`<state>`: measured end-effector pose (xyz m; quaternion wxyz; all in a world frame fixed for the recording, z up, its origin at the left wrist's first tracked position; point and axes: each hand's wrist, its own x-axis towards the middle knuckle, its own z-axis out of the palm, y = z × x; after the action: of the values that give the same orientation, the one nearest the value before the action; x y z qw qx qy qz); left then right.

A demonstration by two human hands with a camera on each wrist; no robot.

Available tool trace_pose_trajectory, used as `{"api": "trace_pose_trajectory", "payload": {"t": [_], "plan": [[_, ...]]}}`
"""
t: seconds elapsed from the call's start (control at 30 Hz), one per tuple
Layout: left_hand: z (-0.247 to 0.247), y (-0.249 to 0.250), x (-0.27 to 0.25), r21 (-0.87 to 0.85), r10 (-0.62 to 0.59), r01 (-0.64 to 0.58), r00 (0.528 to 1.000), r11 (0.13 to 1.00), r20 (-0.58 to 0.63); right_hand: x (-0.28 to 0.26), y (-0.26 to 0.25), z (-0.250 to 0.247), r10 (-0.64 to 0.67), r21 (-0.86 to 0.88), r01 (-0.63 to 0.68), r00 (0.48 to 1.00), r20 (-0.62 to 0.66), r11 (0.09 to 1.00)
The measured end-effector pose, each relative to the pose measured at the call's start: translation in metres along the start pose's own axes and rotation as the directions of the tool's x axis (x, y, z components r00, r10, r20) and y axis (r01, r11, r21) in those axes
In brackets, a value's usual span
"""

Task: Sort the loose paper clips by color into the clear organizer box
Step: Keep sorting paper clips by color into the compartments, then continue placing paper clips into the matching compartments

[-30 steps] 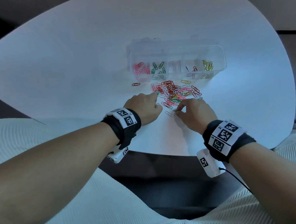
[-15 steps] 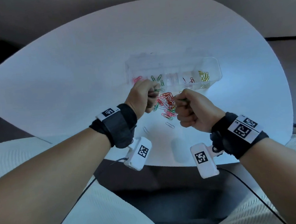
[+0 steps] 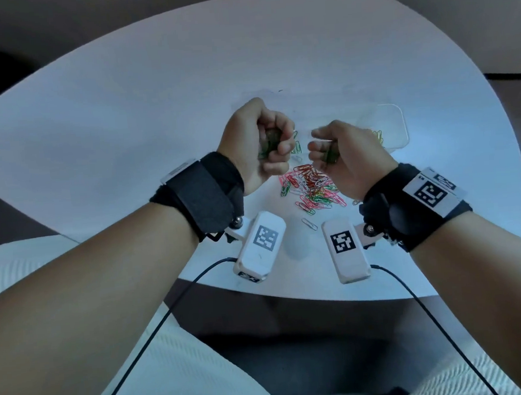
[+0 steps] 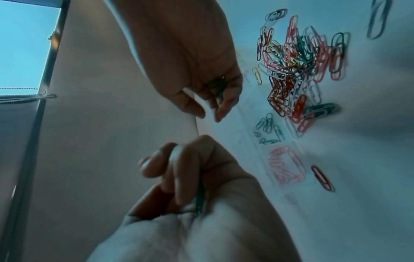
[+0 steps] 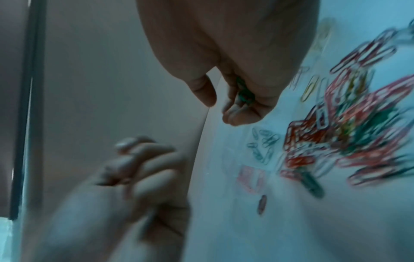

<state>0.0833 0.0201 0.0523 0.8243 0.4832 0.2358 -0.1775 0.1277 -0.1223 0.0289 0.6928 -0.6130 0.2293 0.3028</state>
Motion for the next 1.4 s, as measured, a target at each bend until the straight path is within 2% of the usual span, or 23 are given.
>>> {"api": "trace_pose_trajectory", "payload": {"t": [0.1,0.17,0.27,0.37,0.47,0.6,0.87,0.93,1.03,1.17,1.23,1.3,1.37,1.4], "plan": [[-0.003,-0.005,0.01,0.017,-0.11,0.113,0.985,0.993,-0.132,0.001,-0.008,0.011,0.012,0.123,-0.016,0.999,0.034,0.992],[-0.006,-0.009,0.015,0.093,-0.139,0.164,0.963,0.982,-0.23,0.002,-0.012,0.016,0.016,0.092,-0.019,0.999,0.029,0.996],[-0.007,-0.011,0.017,0.217,-0.114,0.191,0.94,0.957,-0.323,0.005,-0.015,0.02,0.052,0.018,-0.053,0.998,0.047,0.998],[-0.005,-0.01,0.019,0.249,-0.076,0.172,0.932,0.953,-0.355,0.006,-0.016,0.019,0.076,-0.023,-0.075,0.995,0.061,0.997],[-0.002,-0.007,0.019,0.165,-0.072,0.139,0.931,0.976,-0.358,0.001,-0.017,0.016,0.056,0.016,-0.058,0.996,0.069,0.998],[0.007,-0.004,0.018,0.065,-0.11,0.138,0.94,0.988,-0.322,-0.006,-0.01,0.005,-0.028,0.055,0.028,1.0,-0.001,0.998],[0.043,0.007,0.041,0.284,0.081,0.037,0.917,0.958,-0.39,-0.029,-0.001,-0.037,-0.068,0.038,0.069,0.997,-0.024,0.997],[0.043,0.0,0.05,0.406,0.115,0.053,0.918,0.912,-0.378,-0.033,-0.002,-0.047,-0.074,0.044,0.076,0.997,-0.036,0.996],[0.036,-0.007,0.056,0.628,0.132,0.092,0.944,0.773,-0.301,-0.037,-0.004,-0.06,-0.089,0.049,0.091,0.995,-0.045,0.995],[0.033,-0.001,0.041,0.795,0.247,0.005,0.949,0.607,-0.195,-0.04,-0.004,-0.072,-0.11,-0.012,0.11,0.994,0.004,0.994],[0.031,0.0,0.025,0.823,0.332,-0.073,0.932,0.563,-0.145,-0.043,-0.004,-0.074,-0.109,-0.106,0.114,0.993,0.048,0.988],[0.026,-0.003,0.007,0.831,0.348,-0.1,0.93,0.547,-0.117,-0.044,-0.004,-0.077,-0.119,-0.254,0.141,0.988,0.098,0.957],[0.019,-0.01,-0.01,0.845,0.303,-0.073,0.947,0.53,-0.109,-0.043,-0.002,-0.081,-0.146,-0.439,0.185,0.982,0.121,0.879],[0.014,-0.016,-0.017,0.855,0.278,-0.056,0.955,0.515,-0.104,-0.042,0.0,-0.085,-0.174,-0.549,0.212,0.977,0.122,0.809]]}}
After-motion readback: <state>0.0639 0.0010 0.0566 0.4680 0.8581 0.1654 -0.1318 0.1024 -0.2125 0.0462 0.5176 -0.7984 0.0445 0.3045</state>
